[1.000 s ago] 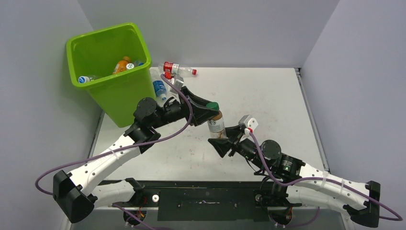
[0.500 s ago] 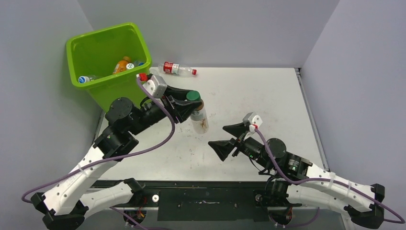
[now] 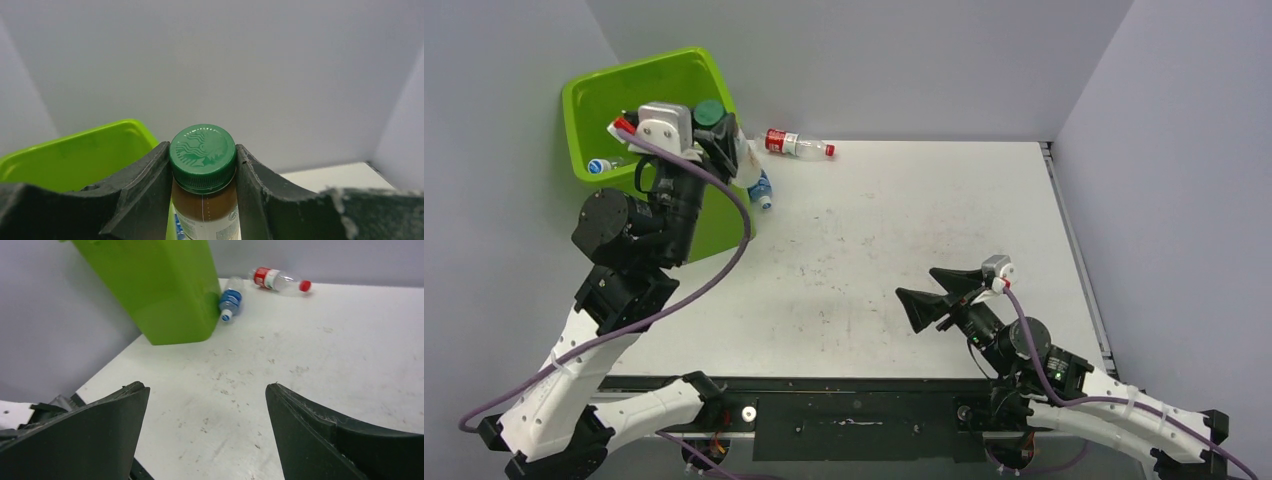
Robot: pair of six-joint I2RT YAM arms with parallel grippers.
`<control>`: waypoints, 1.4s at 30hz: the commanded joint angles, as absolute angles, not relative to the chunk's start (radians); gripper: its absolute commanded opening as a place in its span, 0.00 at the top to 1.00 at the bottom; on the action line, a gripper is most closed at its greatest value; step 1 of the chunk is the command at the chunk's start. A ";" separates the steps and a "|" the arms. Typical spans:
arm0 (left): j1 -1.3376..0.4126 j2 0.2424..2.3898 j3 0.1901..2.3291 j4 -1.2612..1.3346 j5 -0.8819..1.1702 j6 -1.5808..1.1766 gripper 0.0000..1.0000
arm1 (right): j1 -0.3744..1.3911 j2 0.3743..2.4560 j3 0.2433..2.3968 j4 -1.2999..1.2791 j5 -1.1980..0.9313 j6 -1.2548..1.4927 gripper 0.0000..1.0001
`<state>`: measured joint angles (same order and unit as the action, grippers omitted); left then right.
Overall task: Put the plastic bottles in the bin
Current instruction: Place the plastic bottle in the trash bin.
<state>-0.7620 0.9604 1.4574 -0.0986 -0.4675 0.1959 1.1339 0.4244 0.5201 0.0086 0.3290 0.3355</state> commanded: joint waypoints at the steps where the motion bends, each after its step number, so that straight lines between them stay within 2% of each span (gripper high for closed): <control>1: -0.668 1.024 1.607 -0.043 -0.679 0.229 1.00 | 1.138 0.323 0.389 0.087 0.523 0.411 0.10; 6: -0.463 1.133 1.750 -0.057 -0.647 0.139 1.00 | 1.138 0.298 0.329 0.066 0.598 0.474 0.10; 11: -0.296 1.226 1.705 0.158 -0.621 0.142 1.00 | 1.138 0.315 0.305 0.051 0.599 0.529 0.10; 16: -0.170 1.326 1.719 0.147 -0.665 0.107 1.00 | 1.138 0.346 0.295 0.046 0.568 0.542 0.10; 22: -0.061 1.312 1.609 0.161 -0.758 0.101 1.00 | 1.138 0.379 0.318 0.049 0.548 0.508 0.10; 29: -0.006 1.384 1.603 -0.119 -0.496 -0.058 1.00 | 1.136 0.392 0.333 0.052 0.586 0.455 0.10; 36: -0.006 1.504 1.693 -0.288 -0.031 -0.260 1.00 | 1.135 0.389 0.348 0.035 0.593 0.455 0.10; 39: -0.006 1.503 1.695 -0.261 0.027 -0.307 1.00 | 1.135 0.377 0.351 0.026 0.598 0.458 0.10; 42: -0.005 1.447 1.644 -0.125 0.027 -0.323 1.00 | 1.135 0.361 0.350 0.020 0.599 0.459 0.10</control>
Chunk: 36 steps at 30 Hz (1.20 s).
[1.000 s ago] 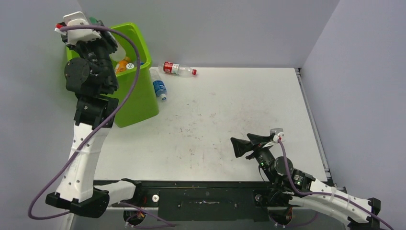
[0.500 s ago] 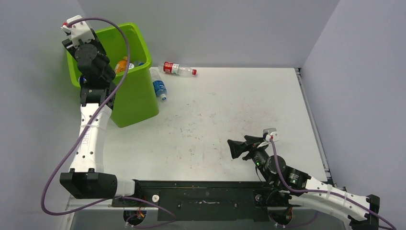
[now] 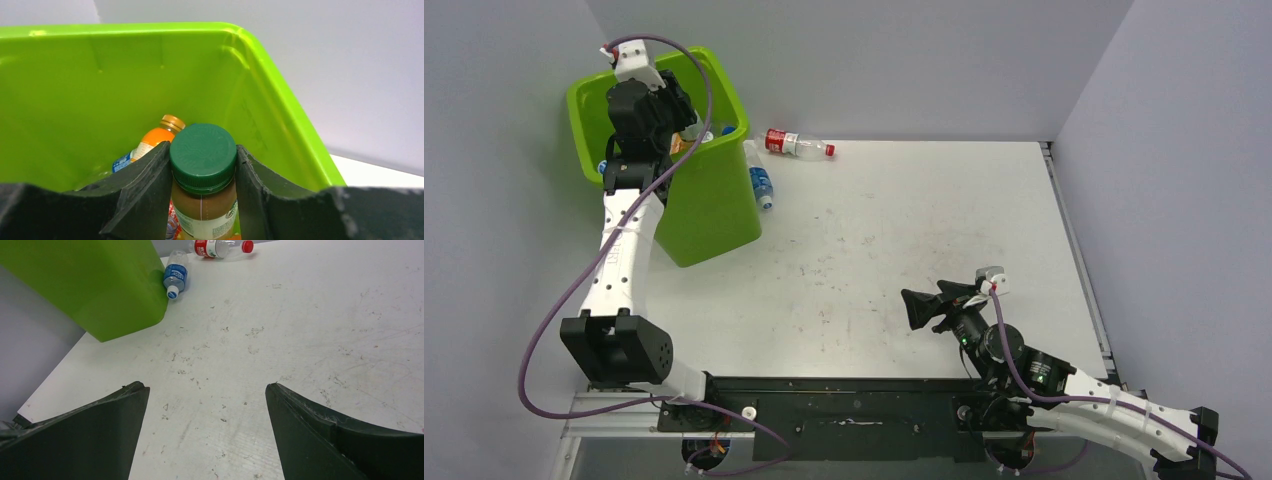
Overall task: Put the plastic bottles in the bin
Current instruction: Place the plastic bottle in the trash bin.
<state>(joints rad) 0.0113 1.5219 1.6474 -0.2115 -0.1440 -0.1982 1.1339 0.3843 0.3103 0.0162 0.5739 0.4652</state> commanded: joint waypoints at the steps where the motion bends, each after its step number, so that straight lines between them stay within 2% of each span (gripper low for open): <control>1: -0.006 1.430 1.631 -0.076 0.013 -0.321 1.00 | 1.135 0.357 0.349 0.020 0.599 0.460 0.10; 5: -0.006 1.387 1.593 0.103 -0.114 -0.263 1.00 | 1.135 0.355 0.345 0.020 0.598 0.464 0.10; 12: -0.005 1.458 1.584 0.173 -0.366 -0.089 1.00 | 1.135 0.355 0.346 0.004 0.601 0.466 0.10; 20: -0.006 1.579 1.639 0.044 -0.451 -0.005 1.00 | 1.135 0.359 0.352 0.003 0.606 0.465 0.10; 21: -0.006 1.579 1.638 0.038 -0.448 -0.005 0.94 | 1.135 0.362 0.355 0.003 0.605 0.466 0.10; 23: -0.007 1.568 1.642 0.036 -0.434 -0.011 0.50 | 1.135 0.369 0.359 0.003 0.599 0.465 0.10; 26: -0.036 1.531 1.671 0.042 -0.440 -0.013 0.00 | 1.135 0.391 0.370 0.003 0.595 0.465 0.10; 27: -0.053 1.516 1.686 0.045 -0.443 -0.007 0.03 | 1.135 0.402 0.373 0.006 0.592 0.464 0.10; 31: -0.174 1.420 1.724 0.078 -0.484 0.051 0.04 | 1.134 0.483 0.397 0.044 0.579 0.465 0.10; 36: -0.417 1.235 1.622 0.126 -0.484 0.085 0.04 | 1.118 0.681 0.461 0.123 0.569 0.499 0.10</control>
<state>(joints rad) -0.2672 1.4250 1.6413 0.0093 -0.4698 0.0406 1.1324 0.5518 0.3843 0.0196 0.5789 0.4694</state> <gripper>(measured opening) 0.962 0.897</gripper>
